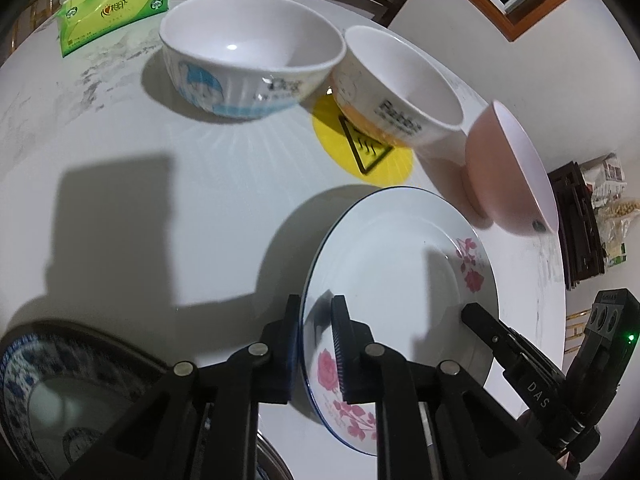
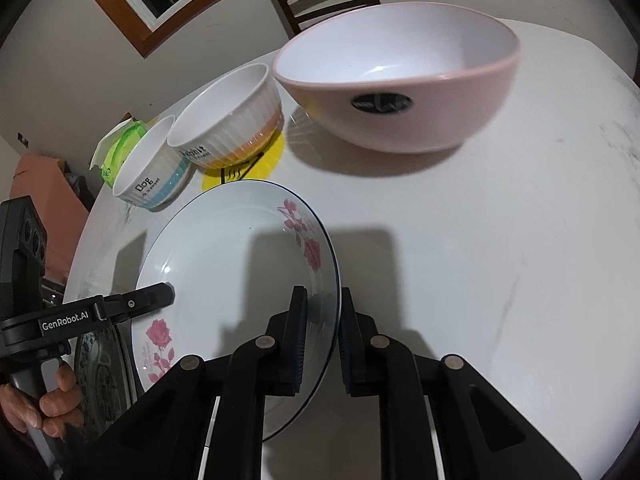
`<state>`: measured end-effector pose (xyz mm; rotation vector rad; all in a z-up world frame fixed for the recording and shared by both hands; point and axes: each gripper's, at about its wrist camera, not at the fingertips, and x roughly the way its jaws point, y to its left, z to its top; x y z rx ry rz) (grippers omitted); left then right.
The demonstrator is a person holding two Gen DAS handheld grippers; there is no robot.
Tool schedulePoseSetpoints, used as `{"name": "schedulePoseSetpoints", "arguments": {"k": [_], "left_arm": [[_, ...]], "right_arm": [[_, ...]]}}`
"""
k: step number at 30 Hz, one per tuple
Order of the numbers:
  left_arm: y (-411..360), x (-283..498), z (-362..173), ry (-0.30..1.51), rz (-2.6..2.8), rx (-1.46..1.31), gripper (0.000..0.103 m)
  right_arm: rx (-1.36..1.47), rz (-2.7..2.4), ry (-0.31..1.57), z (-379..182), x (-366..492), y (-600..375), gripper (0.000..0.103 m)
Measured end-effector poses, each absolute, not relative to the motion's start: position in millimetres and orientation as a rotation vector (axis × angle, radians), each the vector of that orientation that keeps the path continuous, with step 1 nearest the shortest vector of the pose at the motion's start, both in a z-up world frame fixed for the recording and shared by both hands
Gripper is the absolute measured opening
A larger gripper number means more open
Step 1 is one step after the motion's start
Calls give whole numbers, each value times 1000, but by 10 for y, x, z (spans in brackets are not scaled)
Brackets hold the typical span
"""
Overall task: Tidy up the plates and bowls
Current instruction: 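Lift the pink-flower plate with the left gripper toward the blue-and-white plates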
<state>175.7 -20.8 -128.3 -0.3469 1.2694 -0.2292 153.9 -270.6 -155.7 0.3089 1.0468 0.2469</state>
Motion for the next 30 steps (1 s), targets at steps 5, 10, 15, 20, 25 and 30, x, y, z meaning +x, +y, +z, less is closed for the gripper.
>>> {"name": "schedulePoseSetpoints", "arguments": {"k": [5,10,15,20,25,30], "left_arm": [[-266,1593,-1298,1278,-241,-336,15],[-275,1435,-1306,1289,-252,-330,15],[-321,1304,-1310,1294,-262,-314,15],[-395,1155,-1313,1293,-271,-292,16],[-445,1039,-1332,1296,-283,-283,16],[-517,975,-1359,1294,-287,-277,16]], "right_arm": [[318,233,1055,-1564,1378,-2770,15],[328,222,1066,-1571,1203,-2818,15],[327,215,1074,-1573,1038,-2852,15],[329,205,1083,-1577,871,-2897,15],[334,199,1091,-1583,743,-2947,15],[348,199,1096,-1593,647,-2989,15]]}}
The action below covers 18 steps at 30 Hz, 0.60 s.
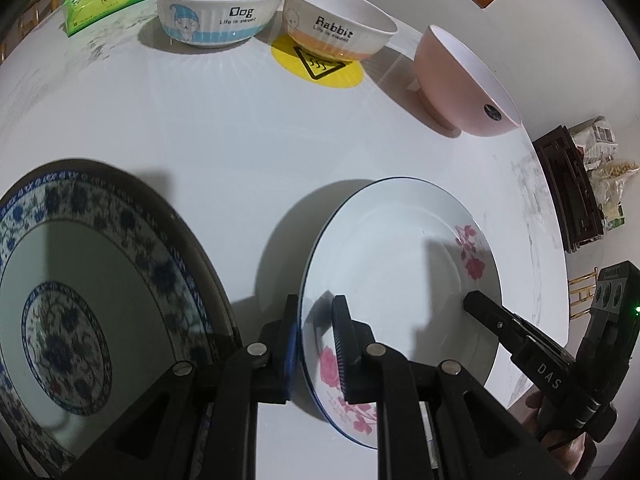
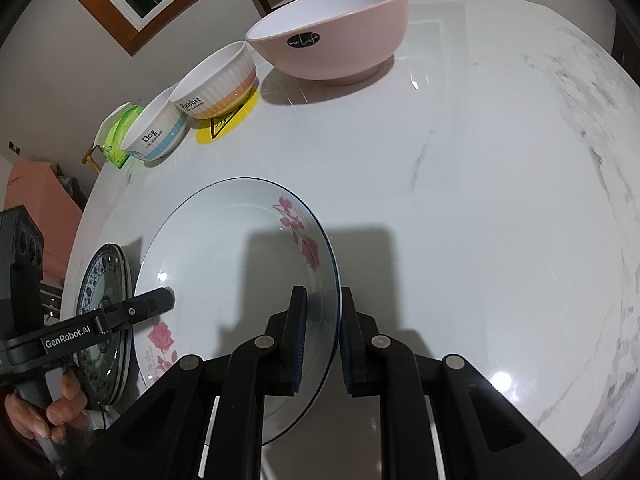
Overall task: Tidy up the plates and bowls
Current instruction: 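Lift the pink-flower plate with the left gripper toward the blue-and-white plates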
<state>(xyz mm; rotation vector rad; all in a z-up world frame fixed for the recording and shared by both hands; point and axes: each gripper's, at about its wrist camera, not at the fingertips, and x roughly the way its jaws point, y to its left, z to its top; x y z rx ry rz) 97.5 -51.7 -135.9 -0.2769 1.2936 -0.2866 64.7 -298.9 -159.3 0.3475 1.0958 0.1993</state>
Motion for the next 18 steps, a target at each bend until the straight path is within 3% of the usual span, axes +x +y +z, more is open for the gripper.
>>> {"name": "schedulePoseSetpoints", "arguments": {"k": [18], "left_arm": [[-681,799,-1386,1263,-305,-211,16]], "right_arm": [[346,218,1104,-1588,417,-3004,15]]}}
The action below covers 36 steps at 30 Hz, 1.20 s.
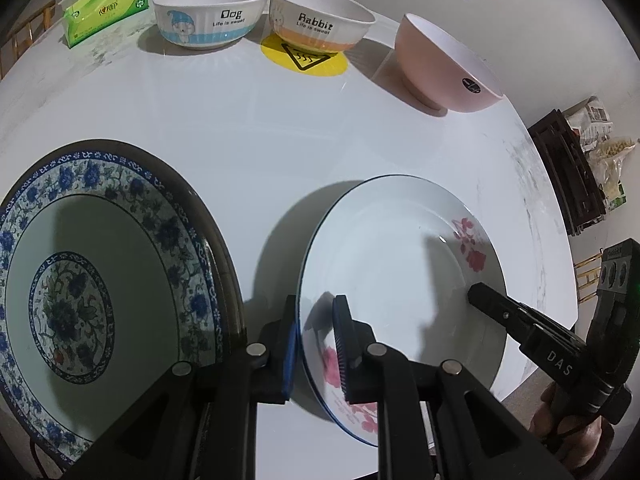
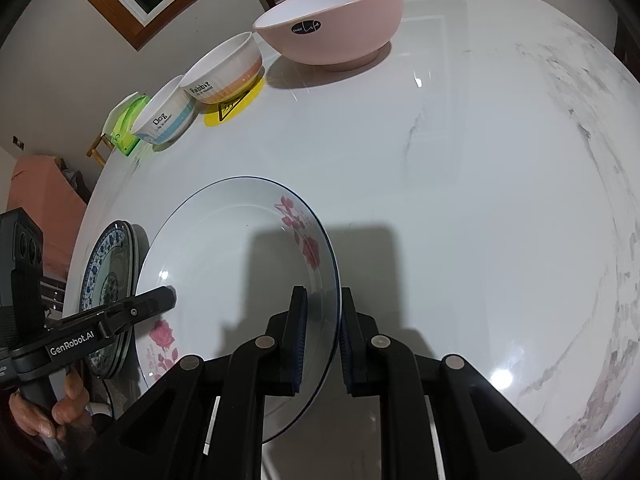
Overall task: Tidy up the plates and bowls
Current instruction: 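Lift the pink-flower plate with the left gripper toward the blue-and-white plates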
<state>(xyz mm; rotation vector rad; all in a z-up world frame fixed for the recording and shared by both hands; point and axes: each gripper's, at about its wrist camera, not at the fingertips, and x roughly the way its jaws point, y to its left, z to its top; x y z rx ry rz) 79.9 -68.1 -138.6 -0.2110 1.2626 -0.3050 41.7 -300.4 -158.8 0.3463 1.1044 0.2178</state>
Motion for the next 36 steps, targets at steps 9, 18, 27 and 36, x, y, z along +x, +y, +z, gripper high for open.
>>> {"name": "schedulePoseSetpoints", "arguments": {"k": [9,18,27,36], "left_arm": [[-623,747,-1324,1236,-300,-218,16],[-539,647,-1190,1210,-286,-227,16],[-338,580,-1043,1180,-263,-252,16],[-39,526,-895,1147,-214,-288,16]], "right_arm": [[330,224,1080,-1502,352,-2972,14],[328,233,1055,-1403,321,-2944,14],[317,257,1029,-1290,321,-2851,14],[293,302,1008,-1155,373,-2613,13]]}}
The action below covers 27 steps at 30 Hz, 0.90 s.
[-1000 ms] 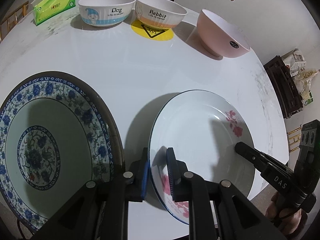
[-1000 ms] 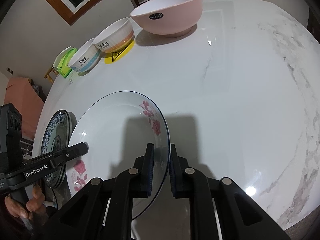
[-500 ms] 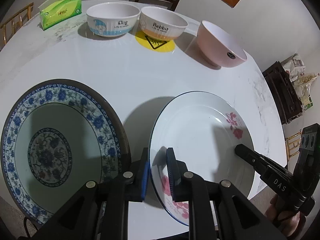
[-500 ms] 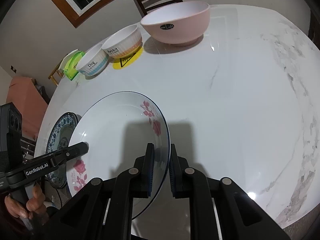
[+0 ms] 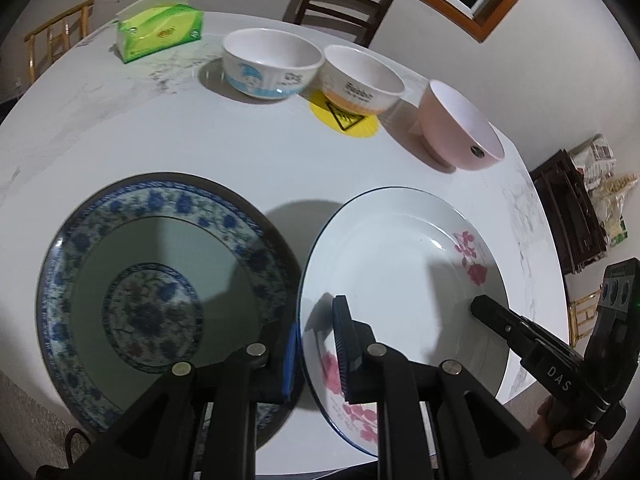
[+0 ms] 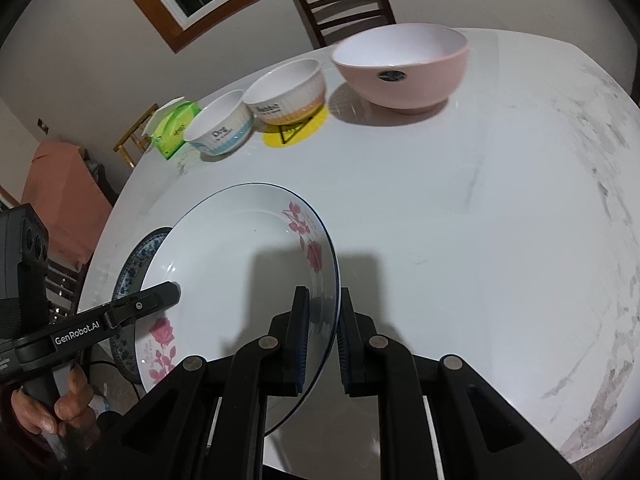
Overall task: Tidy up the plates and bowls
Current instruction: 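Lift the pink-flower plate with the left gripper toward the blue-and-white plates, then lower the pink-flower plate onto the blue-and-white plate stack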
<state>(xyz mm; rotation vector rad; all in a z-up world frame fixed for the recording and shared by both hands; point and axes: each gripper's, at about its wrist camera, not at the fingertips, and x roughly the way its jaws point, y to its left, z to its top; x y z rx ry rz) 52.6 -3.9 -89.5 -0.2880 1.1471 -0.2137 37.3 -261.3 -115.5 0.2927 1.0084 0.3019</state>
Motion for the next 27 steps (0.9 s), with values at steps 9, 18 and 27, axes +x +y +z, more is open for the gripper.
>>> {"name": "schedulePoseSetpoints", "arguments": {"k": [9,18,27], "left_arm": [[354,490,-771,1112,-148,-329,16],[760,453,-698,1087,-74,-363,16],[1082,362,-729,1085,-16,-398,16]], "right_arm": [[260,367,996,-1034,451,-2273,13],[228,442,1000,-1000,517,-1859,13],[194,495,1011,-1018,567,-1524,13]]}}
